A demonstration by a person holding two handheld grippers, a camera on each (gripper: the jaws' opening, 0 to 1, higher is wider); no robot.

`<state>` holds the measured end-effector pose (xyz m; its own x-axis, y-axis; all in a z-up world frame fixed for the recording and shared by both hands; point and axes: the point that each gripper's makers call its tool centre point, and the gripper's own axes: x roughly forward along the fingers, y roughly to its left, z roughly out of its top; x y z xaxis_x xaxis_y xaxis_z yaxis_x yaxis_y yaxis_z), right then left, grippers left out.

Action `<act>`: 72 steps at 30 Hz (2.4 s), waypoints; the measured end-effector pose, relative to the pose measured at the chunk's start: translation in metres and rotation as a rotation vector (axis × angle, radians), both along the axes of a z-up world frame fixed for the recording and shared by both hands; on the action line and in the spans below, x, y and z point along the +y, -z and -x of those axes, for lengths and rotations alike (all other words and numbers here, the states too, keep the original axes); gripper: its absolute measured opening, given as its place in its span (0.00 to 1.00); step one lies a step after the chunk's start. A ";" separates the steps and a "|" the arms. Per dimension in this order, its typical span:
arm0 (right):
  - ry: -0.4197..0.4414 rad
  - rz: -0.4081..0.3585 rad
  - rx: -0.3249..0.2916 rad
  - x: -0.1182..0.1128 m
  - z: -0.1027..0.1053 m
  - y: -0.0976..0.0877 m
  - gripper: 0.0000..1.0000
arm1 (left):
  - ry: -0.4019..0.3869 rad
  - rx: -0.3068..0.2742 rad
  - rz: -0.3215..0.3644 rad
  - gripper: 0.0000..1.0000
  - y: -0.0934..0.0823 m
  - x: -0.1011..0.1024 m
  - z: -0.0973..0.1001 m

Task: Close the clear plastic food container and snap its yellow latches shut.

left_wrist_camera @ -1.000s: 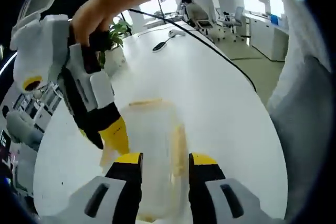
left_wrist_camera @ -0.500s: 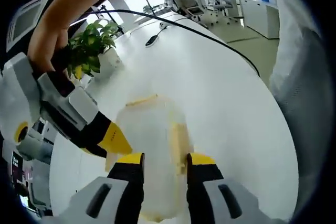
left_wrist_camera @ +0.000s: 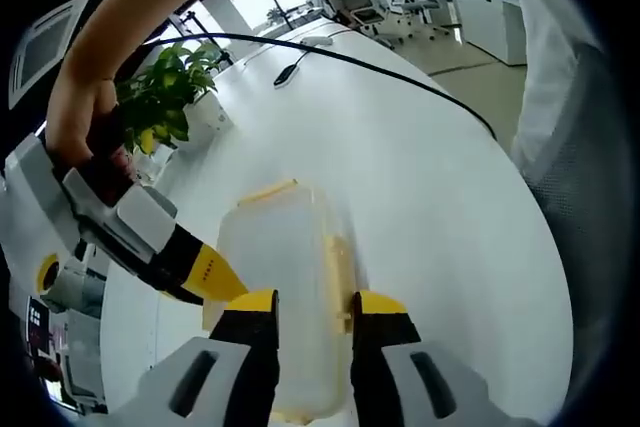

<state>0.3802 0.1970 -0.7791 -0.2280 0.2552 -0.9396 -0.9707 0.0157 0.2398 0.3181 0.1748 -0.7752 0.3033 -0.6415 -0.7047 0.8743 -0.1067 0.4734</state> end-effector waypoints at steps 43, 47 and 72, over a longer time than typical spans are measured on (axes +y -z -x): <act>-0.008 -0.093 0.008 -0.007 -0.003 -0.007 0.28 | -0.200 0.134 0.153 0.27 -0.005 0.010 0.003; 0.073 -0.216 -0.021 -0.003 -0.006 -0.018 0.33 | -0.253 0.193 0.144 0.42 -0.008 0.024 0.003; 0.097 -0.255 -0.198 -0.072 0.032 0.009 0.87 | -0.250 0.211 -0.039 0.85 0.007 0.048 -0.045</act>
<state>0.3479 0.1247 -0.7877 -0.0100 0.4992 -0.8664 -0.9957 0.0746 0.0544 0.3628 0.2230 -0.7826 0.2925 -0.5367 -0.7914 0.9541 0.1086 0.2789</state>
